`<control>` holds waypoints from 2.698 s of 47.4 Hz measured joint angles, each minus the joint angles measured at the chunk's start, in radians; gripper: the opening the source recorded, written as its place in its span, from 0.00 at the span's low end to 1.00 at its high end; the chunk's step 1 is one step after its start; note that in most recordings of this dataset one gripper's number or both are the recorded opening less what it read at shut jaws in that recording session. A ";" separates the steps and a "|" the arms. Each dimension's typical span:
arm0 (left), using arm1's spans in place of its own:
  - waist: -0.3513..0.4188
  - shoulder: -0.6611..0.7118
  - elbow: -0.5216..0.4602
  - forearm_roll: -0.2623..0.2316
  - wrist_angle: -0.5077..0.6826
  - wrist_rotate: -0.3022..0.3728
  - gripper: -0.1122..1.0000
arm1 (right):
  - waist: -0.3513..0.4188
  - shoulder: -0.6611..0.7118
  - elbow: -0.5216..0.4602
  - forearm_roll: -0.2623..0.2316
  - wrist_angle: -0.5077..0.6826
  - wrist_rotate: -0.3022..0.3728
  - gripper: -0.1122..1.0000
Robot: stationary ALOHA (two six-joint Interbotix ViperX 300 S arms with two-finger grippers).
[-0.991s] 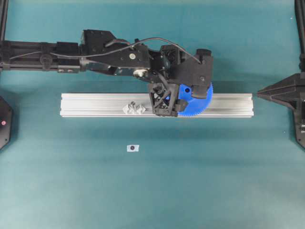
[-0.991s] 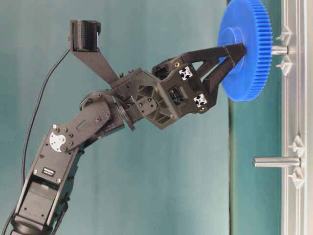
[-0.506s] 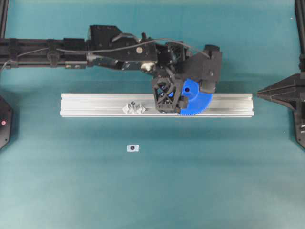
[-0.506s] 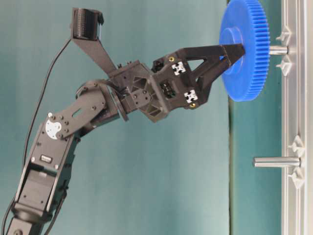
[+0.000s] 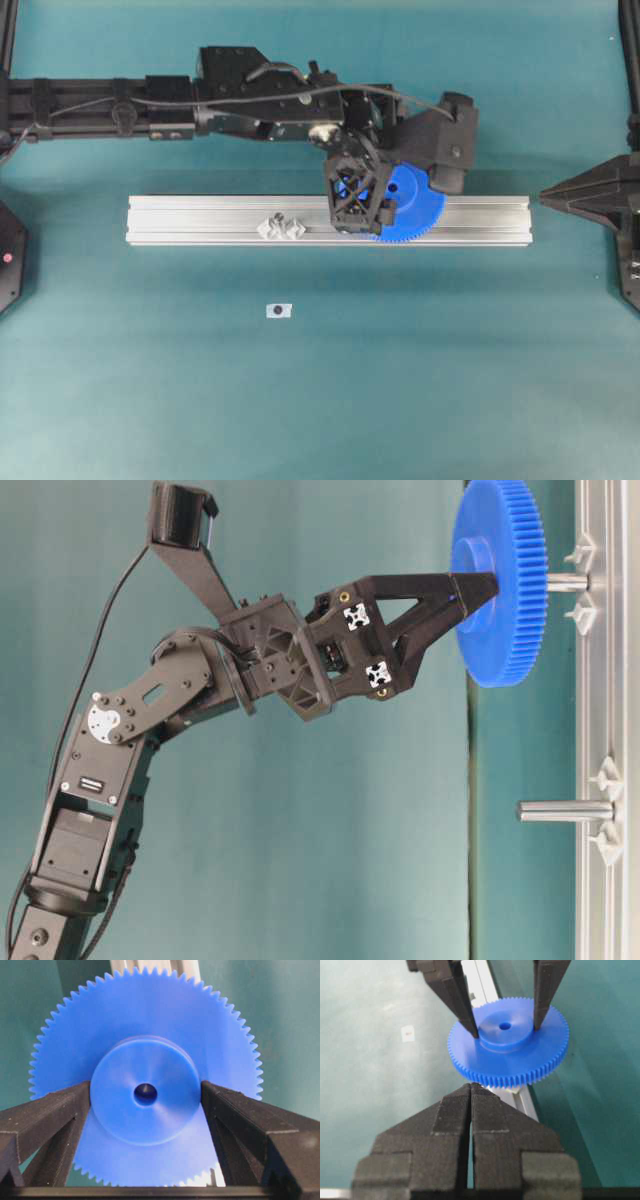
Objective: Find the location of the shaft and insert the large gear.
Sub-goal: 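Lower the blue gear onto the shaft with the left gripper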
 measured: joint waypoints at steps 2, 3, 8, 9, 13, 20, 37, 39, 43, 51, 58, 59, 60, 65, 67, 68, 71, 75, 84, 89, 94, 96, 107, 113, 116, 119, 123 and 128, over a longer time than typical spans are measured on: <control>-0.005 0.000 -0.006 0.000 0.000 0.000 0.93 | 0.000 0.000 0.000 0.000 0.002 0.000 0.10; -0.008 0.000 -0.009 0.000 0.000 0.003 0.93 | 0.000 0.000 0.000 0.000 0.000 0.000 0.10; -0.015 0.002 -0.015 0.000 0.002 0.002 0.93 | -0.002 0.002 -0.002 0.002 0.002 0.000 0.10; -0.015 0.002 -0.017 0.000 0.002 0.002 0.93 | 0.000 0.002 0.002 0.000 0.000 0.000 0.10; -0.015 0.003 -0.018 0.000 0.003 0.003 0.93 | 0.000 0.000 0.000 -0.002 0.000 0.000 0.10; -0.015 0.006 -0.020 0.000 -0.005 0.002 0.93 | 0.000 0.000 0.000 -0.002 0.002 0.000 0.10; -0.015 0.049 -0.081 0.000 -0.011 0.003 0.93 | -0.002 0.000 0.000 -0.002 0.000 0.000 0.10; -0.015 0.049 -0.083 0.000 -0.005 0.003 0.93 | 0.000 0.000 0.000 -0.002 0.000 0.000 0.10; -0.015 0.051 -0.086 0.000 0.000 0.005 0.93 | 0.000 0.002 0.000 -0.002 0.000 0.000 0.10; -0.008 0.051 -0.095 0.000 0.003 0.006 0.93 | -0.002 0.000 0.000 -0.002 0.000 0.000 0.10; -0.005 0.051 -0.100 0.000 0.009 0.006 0.93 | 0.000 0.000 0.002 -0.002 0.000 0.000 0.10; -0.005 0.051 -0.100 0.000 0.014 0.006 0.93 | 0.000 0.000 0.000 -0.002 0.000 0.000 0.10; -0.005 0.051 -0.100 0.000 0.017 0.006 0.93 | 0.000 0.000 0.000 0.000 0.000 0.000 0.10; -0.005 0.052 -0.101 -0.002 0.041 0.006 0.93 | 0.000 0.002 0.002 -0.002 0.000 0.000 0.10; -0.003 0.051 -0.103 0.000 0.049 0.006 0.93 | 0.000 0.000 0.000 -0.002 0.000 0.000 0.10; -0.003 0.051 -0.103 0.000 0.051 0.006 0.93 | 0.000 0.000 0.000 -0.002 0.000 0.000 0.10; -0.005 0.051 -0.104 0.000 0.055 0.006 0.93 | 0.000 -0.002 0.000 -0.002 -0.002 0.000 0.10; -0.003 0.051 -0.106 0.000 0.057 0.006 0.93 | 0.000 -0.003 0.002 0.000 -0.002 0.000 0.10; -0.003 0.051 -0.106 0.000 0.058 0.005 0.93 | 0.000 -0.005 0.002 -0.002 -0.003 0.000 0.10; -0.005 0.051 -0.104 0.000 0.058 0.000 0.93 | 0.000 -0.005 0.002 -0.002 -0.002 0.000 0.10; -0.003 0.051 -0.106 0.000 0.058 -0.006 0.93 | -0.002 -0.005 0.002 -0.002 -0.003 0.000 0.10; -0.003 0.051 -0.104 0.000 0.058 -0.008 0.93 | 0.000 -0.003 0.002 -0.002 -0.003 0.000 0.10; -0.003 0.028 -0.097 0.000 0.040 -0.071 0.93 | 0.000 -0.005 0.002 -0.002 -0.003 0.000 0.10; -0.003 0.003 -0.074 0.000 0.034 -0.086 0.93 | 0.000 -0.005 0.002 -0.002 -0.003 0.000 0.10; -0.003 -0.003 -0.063 0.000 0.031 -0.089 0.93 | -0.002 -0.005 0.003 -0.002 -0.003 0.000 0.10; -0.005 -0.011 -0.057 0.000 0.026 -0.092 0.93 | 0.000 -0.005 0.006 -0.002 -0.003 0.000 0.10; -0.003 -0.025 -0.049 0.000 0.014 -0.100 0.93 | 0.000 -0.005 0.006 -0.002 -0.003 0.000 0.10; -0.003 -0.048 -0.032 0.000 -0.017 -0.130 0.93 | 0.000 -0.005 0.006 -0.002 -0.002 0.000 0.10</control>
